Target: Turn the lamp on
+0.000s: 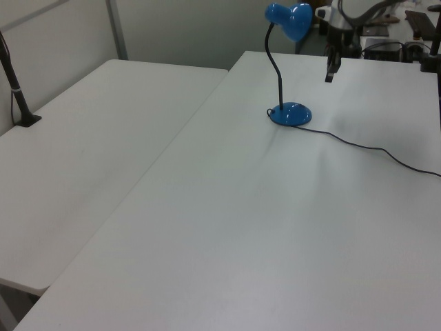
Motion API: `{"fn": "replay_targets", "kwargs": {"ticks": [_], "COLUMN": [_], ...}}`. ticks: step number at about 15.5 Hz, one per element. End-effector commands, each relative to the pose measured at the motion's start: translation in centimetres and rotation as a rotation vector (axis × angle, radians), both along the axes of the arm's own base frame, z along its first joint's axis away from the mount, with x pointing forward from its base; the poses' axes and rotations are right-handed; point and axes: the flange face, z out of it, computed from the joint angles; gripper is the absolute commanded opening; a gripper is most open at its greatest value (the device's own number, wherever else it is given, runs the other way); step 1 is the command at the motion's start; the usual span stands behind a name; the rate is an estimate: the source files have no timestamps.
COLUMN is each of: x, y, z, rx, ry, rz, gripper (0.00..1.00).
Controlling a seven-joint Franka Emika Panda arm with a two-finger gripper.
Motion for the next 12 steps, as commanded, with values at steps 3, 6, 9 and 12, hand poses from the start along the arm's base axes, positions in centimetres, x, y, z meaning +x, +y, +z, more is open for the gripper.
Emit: {"fn": "replay_targets", "kwargs": {"ticks": [3,6,9,12], "x": [1.6,2.8,3.7,4.5], "y": [-0.3,-0.5,-0.2,0.5], "z": [-4.3,-6.1,-7.9,-8.5], "rx": [0.011,-0.006,-0.004,0.012], "ry": [-0.108,-0.164,-0.194,-0.197], "rz": [-0.077,-0.123,-0.167,-0.185], "gripper": [0.0,0.0,0.0,0.0]}}
